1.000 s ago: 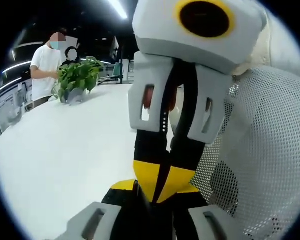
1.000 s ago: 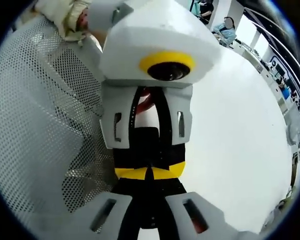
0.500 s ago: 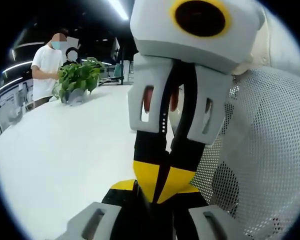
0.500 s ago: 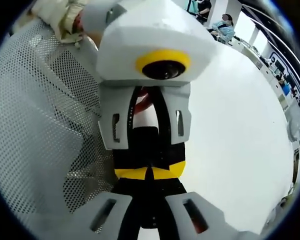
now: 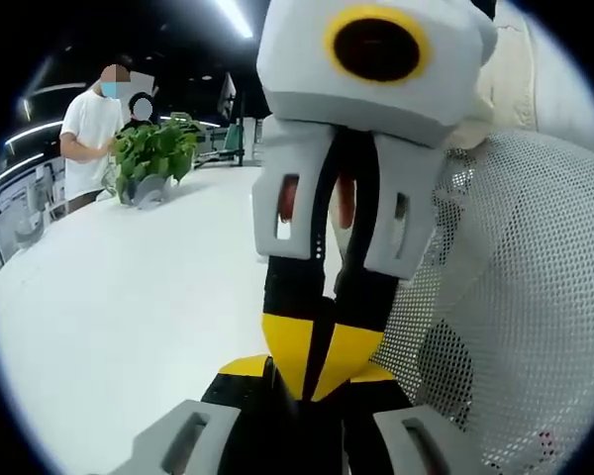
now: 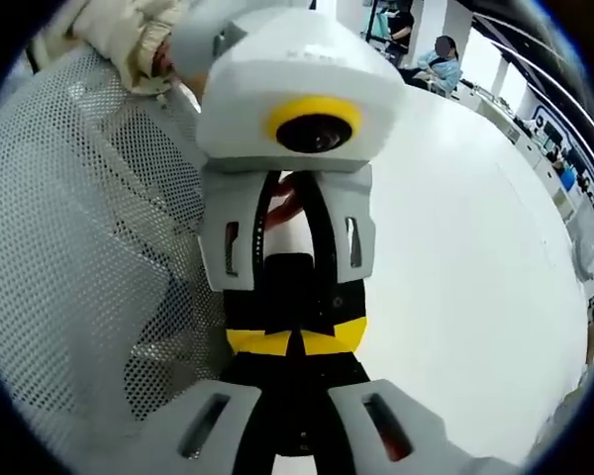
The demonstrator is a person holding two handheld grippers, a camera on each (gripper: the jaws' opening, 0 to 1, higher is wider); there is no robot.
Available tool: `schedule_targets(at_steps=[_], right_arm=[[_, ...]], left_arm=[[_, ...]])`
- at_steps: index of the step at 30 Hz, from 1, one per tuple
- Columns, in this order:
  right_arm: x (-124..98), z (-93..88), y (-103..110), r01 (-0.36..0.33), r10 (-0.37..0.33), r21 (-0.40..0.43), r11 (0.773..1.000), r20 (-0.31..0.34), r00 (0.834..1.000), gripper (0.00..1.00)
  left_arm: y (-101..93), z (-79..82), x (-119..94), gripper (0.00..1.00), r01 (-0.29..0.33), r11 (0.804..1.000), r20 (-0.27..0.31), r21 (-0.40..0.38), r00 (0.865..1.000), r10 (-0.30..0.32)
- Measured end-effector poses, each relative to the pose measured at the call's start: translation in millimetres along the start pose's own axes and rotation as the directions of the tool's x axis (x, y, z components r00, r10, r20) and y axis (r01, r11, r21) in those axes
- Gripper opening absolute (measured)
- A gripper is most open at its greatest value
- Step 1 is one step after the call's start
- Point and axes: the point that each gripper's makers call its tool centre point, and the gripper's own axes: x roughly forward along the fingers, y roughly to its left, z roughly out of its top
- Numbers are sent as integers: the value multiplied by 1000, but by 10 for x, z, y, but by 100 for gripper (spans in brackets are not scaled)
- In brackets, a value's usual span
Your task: Press the specified remote control buttons in sequence, fully releasing each button before pressing the next.
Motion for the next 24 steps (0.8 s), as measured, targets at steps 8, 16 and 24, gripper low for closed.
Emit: schedule_targets(at_steps=[8,16,24], right_arm=[[-49,-76,19,-40,40,18,999,9,999,4],[-109,-183,-27,-27,27,32,999,-8,1000,7],[-136,-231,2,-30,30,17,999,-16,999,11]], left_arm=[[2,-4,2,27,1,1000,-2,2,1000,-1],[0,-2,4,27,1,1000,-2,2,1000,-1],[0,-2,9,27,0,1000,-3,3,1000,0]])
